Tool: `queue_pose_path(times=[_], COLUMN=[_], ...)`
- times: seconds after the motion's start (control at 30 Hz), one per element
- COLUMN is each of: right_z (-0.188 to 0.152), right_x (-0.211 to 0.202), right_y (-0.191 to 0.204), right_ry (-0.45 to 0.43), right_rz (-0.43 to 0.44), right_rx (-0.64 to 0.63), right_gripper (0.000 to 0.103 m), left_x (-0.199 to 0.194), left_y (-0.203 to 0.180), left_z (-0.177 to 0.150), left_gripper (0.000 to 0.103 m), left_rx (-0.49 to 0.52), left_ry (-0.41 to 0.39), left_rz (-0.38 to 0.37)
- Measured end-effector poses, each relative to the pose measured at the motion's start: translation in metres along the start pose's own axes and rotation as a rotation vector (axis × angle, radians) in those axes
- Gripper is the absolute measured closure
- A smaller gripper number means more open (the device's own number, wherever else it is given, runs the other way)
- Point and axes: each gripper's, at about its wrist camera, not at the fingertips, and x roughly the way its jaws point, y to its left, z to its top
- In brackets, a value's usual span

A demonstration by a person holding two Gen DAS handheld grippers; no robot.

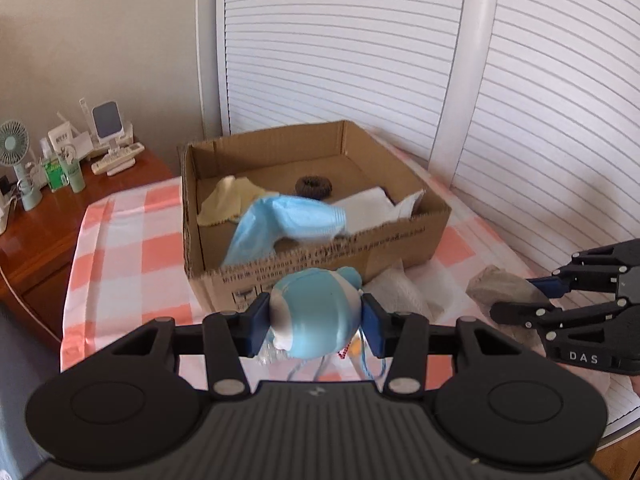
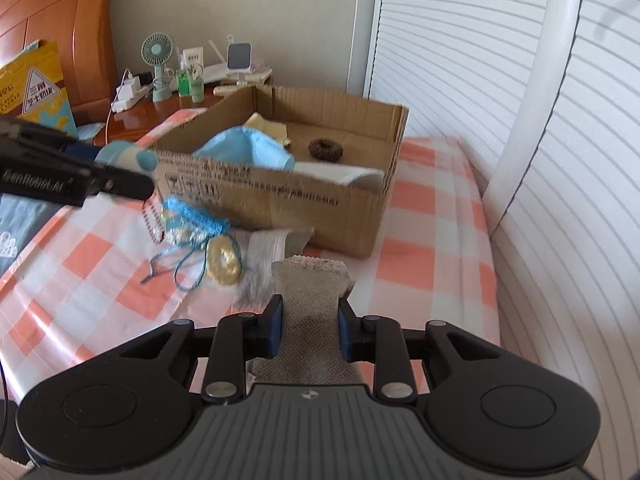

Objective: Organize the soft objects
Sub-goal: 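Carry the toy into the box and open the left tool while the right tool carries the sachet, then open the right tool to drop the grey sachet into the box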

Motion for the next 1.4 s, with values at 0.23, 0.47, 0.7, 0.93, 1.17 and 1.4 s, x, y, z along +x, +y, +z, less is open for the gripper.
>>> queue_pose_path(times=[0.23, 0.47, 0.7, 0.93, 1.17, 1.4], right_z=[0.030, 0.050, 0.074, 0.115, 0.160, 0.181], right_x=[0.002, 0.011, 0.022, 0.052, 0.102, 0.135], right_y=[-0.010, -0.010, -0.009, -0.017, -0.026, -0.047], right_ry=[-0.049, -0.066, -0.081, -0.070, -0.040, -0.010], right_rz=[-0.013, -0.027, -0.019, 0.020, 0.019, -0.006], right_rx=[-0.007, -0.041, -0.063, -0.045, -0.012, 0.060], right_gripper=[0.072, 0.072, 0.072, 0.072, 0.072, 0.023], left_x=[0.030, 0.091, 0.100, 0.091, 0.088, 0.087], left_y=[0.016, 0.043, 0.057, 0.061, 0.071, 0.078], left_z=[0.071, 0.110, 0.112, 0.103, 0.088, 0.079], left_gripper=[0.056, 0.043, 0.011, 0.011, 0.011, 0.011], left_rx=[0.049, 0.000, -0.034, -0.026, -0.010, -0.018], left_ry=[-0.056, -0.017, -0.048, 0.007, 0.070, 0.072], left_rz=[0.042, 0.151, 0.199, 0.205, 0.239, 0.233])
